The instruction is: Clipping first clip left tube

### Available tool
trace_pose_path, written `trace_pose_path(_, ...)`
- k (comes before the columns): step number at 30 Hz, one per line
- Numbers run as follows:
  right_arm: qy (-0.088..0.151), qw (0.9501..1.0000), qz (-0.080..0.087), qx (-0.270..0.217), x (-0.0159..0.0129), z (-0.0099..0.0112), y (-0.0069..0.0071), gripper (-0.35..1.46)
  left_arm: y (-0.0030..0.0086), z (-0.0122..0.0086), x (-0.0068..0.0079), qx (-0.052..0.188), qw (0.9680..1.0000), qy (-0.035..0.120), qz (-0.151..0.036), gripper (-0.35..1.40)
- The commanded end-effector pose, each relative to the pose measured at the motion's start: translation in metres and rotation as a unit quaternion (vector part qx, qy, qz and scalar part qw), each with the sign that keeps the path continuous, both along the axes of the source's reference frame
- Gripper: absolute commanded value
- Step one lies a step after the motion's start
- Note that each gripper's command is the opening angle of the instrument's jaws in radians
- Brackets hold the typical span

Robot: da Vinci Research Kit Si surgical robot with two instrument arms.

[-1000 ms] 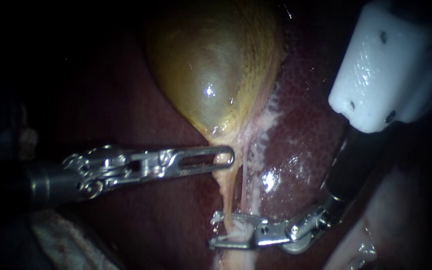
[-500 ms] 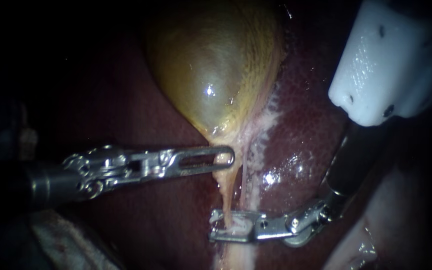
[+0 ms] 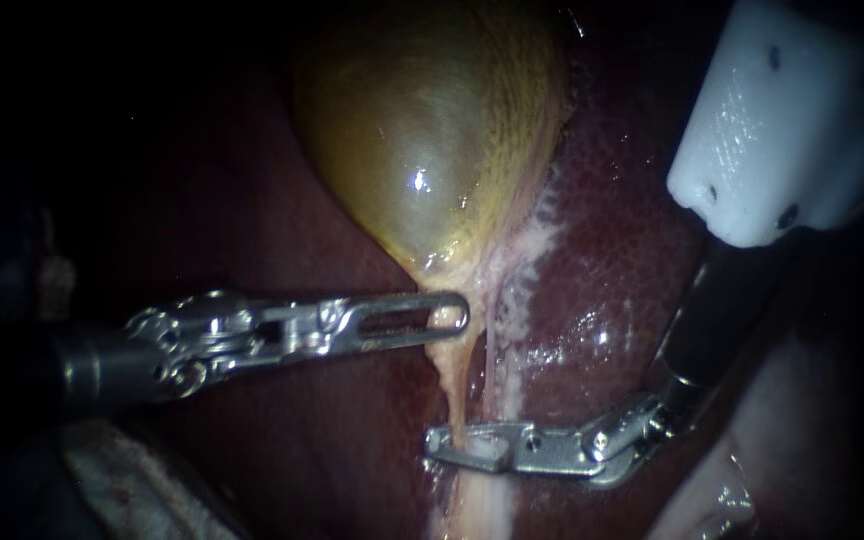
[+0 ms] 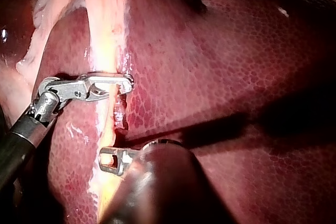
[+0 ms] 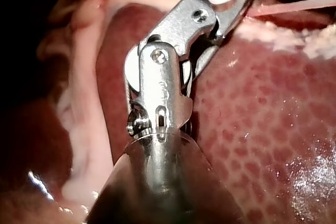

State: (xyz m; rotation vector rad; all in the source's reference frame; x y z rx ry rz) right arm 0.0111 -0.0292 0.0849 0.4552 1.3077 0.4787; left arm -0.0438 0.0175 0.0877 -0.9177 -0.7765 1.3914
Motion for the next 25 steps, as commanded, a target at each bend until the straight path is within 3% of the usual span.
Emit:
trace_pose_path(1, 0.000, 1.0000, -0.001, 0.000, -0.0001, 0.0000, 0.0000, -0.35, 0.0000, 0.0001, 0.0000, 0.000, 1.0000, 0.001, 0.001, -0.35)
trace_pose_path(25, 0.000, 1.0000, -0.001, 0.000, -0.0001, 0.0000, 0.0000, -0.35, -0.0001, 0.0002, -0.0001, 0.000, 1.0000, 0.001, 0.001, -0.35)
